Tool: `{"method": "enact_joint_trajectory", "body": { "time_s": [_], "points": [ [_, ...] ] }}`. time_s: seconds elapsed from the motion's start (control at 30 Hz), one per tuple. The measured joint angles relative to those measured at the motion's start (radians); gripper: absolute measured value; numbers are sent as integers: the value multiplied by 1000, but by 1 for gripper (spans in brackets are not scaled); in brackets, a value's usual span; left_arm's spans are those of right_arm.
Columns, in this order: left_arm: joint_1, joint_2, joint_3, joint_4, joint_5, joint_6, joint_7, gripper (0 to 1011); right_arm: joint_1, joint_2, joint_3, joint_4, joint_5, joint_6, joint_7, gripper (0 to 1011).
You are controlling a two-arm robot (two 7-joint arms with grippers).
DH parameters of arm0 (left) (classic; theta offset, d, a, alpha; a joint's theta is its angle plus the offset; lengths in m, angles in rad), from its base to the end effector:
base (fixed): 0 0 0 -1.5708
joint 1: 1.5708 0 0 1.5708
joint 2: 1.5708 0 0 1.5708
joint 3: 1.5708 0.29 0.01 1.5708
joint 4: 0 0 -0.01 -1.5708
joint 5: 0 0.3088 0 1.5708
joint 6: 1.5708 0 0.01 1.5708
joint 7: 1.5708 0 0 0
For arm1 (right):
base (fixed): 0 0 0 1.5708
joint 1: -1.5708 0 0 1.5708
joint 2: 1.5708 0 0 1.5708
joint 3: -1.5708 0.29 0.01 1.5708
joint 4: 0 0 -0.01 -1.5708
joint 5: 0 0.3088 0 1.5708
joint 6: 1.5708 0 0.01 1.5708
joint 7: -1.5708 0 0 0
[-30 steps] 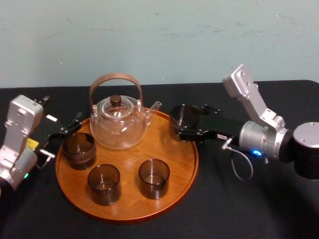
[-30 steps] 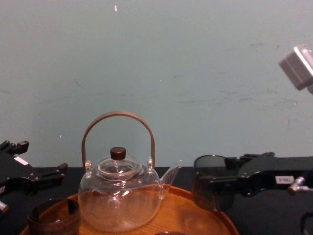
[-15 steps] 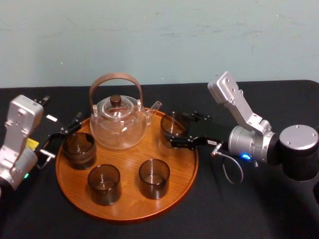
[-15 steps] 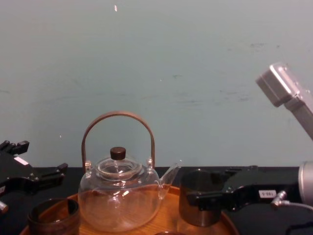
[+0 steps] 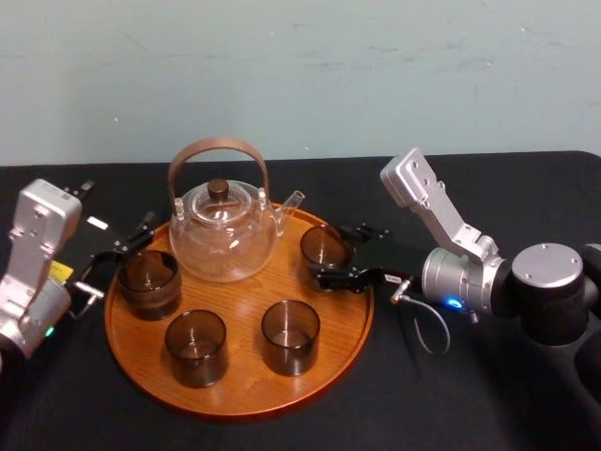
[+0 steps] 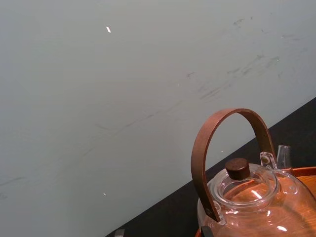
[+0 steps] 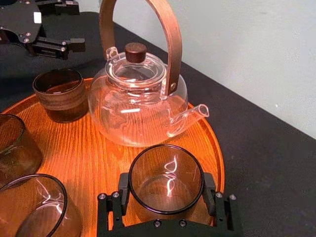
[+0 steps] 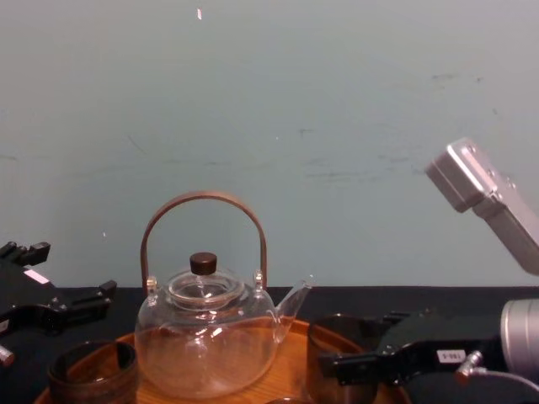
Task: Pick up the glass from the table and place it on the tray.
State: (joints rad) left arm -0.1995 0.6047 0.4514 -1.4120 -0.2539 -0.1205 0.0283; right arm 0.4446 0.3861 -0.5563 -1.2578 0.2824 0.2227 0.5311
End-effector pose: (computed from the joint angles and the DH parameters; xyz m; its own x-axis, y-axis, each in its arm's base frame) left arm 0.3581 0.0827 -0.3023 0.2923 0.8803 0.3738 -0.9553 0.2873 0.0703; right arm 0.4226 0.0013 -0.2771 0.7720 -0.6313 0.0746 0.6069 0.6970 -0.3819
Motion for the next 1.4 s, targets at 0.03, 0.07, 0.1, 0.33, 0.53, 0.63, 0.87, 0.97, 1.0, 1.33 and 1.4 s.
{"method": "enact_joint_trajectory", "body": {
  "time_s": [0.03,0.07,0.1,0.33,0.53,0.63,0.87,0.97,1.0,1.33,1.4],
  "points": [
    [0,0,0,0,0,0,0,1001,1,-1,0,3,0,0,1,888],
    [0,0,0,0,0,0,0,1001,1,-2,0,5,0,-1,1,887],
    [0,0,0,0,0,0,0,1001,2,-4,0,11,-1,-1,2,888],
    [0,0,0,0,0,0,0,1001,5,-9,0,22,-2,-2,4,888],
    [0,0,0,0,0,0,0,1001,4,-11,0,24,-8,1,3,888],
    [0,0,0,0,0,0,0,1001,3,-12,0,24,-12,5,-1,888],
    [0,0,0,0,0,0,0,1001,1,-12,-1,23,-15,6,-4,888],
    [0,0,0,0,0,0,0,1001,1,-11,-1,23,-14,6,-4,887],
    [0,0,0,0,0,0,0,1001,1,-11,-1,23,-14,6,-4,888],
    [0,0,0,0,0,0,0,1002,1,-11,0,23,-13,7,-3,1002],
    [0,0,0,0,0,0,0,1001,1,-11,0,23,-12,7,-3,1002]
  ]
}}
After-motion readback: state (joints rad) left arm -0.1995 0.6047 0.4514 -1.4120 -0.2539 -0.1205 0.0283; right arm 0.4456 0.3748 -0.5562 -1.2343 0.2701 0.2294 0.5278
